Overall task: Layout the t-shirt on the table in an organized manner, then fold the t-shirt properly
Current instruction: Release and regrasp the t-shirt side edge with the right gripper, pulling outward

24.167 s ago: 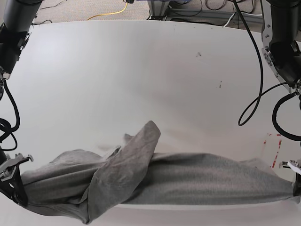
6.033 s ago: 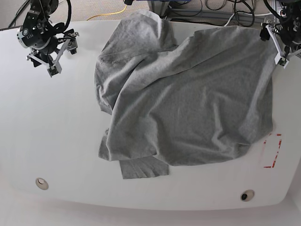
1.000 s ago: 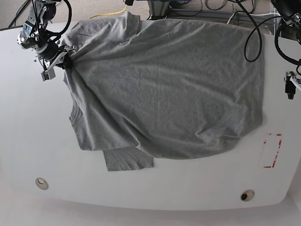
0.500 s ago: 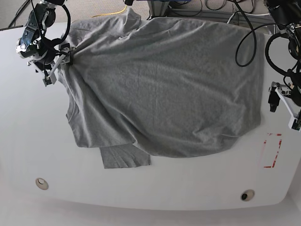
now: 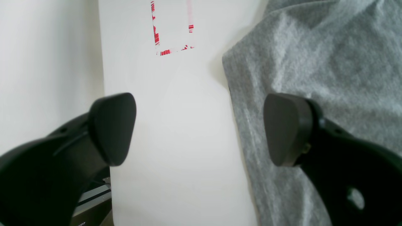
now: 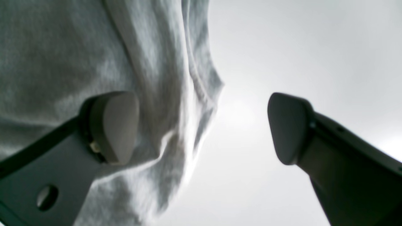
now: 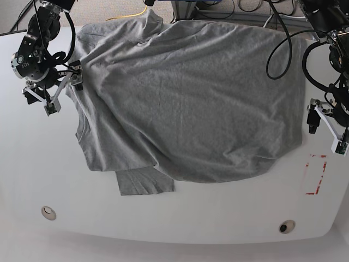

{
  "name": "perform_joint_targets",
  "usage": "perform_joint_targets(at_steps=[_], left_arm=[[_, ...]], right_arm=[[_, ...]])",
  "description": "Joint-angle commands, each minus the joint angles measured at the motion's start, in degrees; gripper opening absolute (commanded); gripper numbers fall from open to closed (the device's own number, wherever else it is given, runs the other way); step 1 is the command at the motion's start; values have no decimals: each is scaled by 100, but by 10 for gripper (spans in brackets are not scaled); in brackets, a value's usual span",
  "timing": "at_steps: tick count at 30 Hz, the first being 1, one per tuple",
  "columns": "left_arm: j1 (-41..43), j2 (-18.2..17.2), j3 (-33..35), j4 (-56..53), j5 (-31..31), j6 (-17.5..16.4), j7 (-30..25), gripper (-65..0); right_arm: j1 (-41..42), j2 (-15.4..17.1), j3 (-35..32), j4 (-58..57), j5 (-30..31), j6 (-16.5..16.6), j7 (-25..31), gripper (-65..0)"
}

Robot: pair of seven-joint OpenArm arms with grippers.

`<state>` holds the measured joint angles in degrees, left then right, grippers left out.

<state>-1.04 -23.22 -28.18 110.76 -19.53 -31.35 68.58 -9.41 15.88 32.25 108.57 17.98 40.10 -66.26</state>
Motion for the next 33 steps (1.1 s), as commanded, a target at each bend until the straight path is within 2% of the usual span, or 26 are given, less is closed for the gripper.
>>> perform_joint_targets(at_steps=[1,8,12,17,25,33], left_arm=[[-94,-100,-34,76,-21,28,-93,-31],[-94,-91,-34,76,-21,28,-102,-31],[-94,-91,-34,76,-21,28,-102,-31],[-68,-91,-34,76,-21,10,-102,-31],[-50,-91,-34,76,-21,10,-102,-31],[20,-91,-43,84,-21,1,-102,-31]], right_arm=[[391,113,23,-57,44,-10,125,-21],[1490,113,-12,-1227,44,-10,274,-21],[2088,122,-21,-2220,44,-10,626,-21],[2668,298,-240,-3354,53,-10,1109,-21],[3134,482,-698,-4690,53,-10,2085,-21],[3178,641,-1260,-5587,88,-10,3008,-21]])
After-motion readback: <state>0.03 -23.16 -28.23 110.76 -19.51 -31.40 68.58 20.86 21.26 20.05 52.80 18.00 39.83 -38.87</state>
